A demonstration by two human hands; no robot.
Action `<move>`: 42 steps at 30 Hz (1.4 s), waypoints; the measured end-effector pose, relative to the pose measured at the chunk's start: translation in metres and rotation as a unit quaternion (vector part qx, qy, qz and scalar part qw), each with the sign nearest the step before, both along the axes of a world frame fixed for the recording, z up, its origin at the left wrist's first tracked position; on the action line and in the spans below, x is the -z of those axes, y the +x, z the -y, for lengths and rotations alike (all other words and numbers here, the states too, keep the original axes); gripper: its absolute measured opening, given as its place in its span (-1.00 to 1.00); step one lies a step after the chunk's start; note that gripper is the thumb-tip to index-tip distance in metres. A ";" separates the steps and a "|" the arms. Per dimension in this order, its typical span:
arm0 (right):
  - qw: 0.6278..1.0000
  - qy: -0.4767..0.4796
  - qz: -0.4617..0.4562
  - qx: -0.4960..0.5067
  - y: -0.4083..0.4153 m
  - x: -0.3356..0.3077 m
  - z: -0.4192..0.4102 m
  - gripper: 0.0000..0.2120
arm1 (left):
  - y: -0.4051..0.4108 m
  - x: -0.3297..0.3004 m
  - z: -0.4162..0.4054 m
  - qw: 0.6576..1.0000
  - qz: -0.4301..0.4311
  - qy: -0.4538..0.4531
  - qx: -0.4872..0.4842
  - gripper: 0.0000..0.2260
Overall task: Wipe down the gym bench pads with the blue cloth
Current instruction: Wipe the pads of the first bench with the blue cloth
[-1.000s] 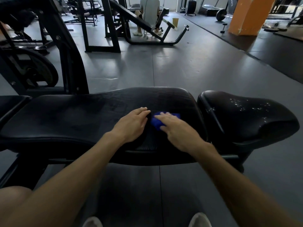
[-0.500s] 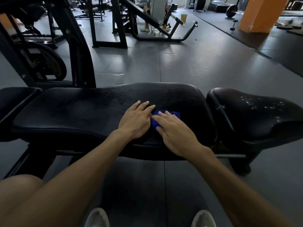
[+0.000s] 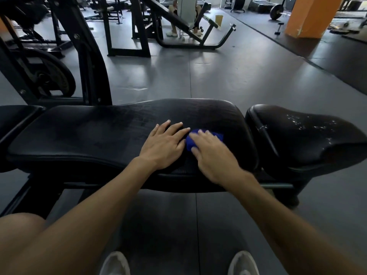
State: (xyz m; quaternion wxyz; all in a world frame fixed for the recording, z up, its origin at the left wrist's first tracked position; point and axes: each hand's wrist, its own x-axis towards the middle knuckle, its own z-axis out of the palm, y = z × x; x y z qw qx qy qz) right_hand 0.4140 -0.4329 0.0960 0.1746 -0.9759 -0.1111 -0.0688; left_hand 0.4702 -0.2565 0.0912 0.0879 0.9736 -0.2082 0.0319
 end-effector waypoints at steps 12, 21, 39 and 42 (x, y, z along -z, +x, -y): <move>0.997 0.002 -0.049 0.058 0.041 0.001 0.033 -0.50 | -0.004 -0.017 0.029 0.999 0.027 -0.025 -0.012 -0.61; 0.999 0.021 -0.020 0.036 0.009 0.003 0.052 -0.52 | -0.011 -0.006 0.051 0.997 0.038 -0.054 -0.027 -0.62; 0.985 0.047 -0.066 0.152 0.047 -0.003 0.082 -0.49 | -0.018 0.002 0.075 0.999 0.019 -0.030 0.006 -0.53; 0.985 0.047 -0.006 0.164 -0.009 0.009 0.063 -0.50 | -0.017 0.005 0.074 0.999 0.020 -0.026 0.004 -0.52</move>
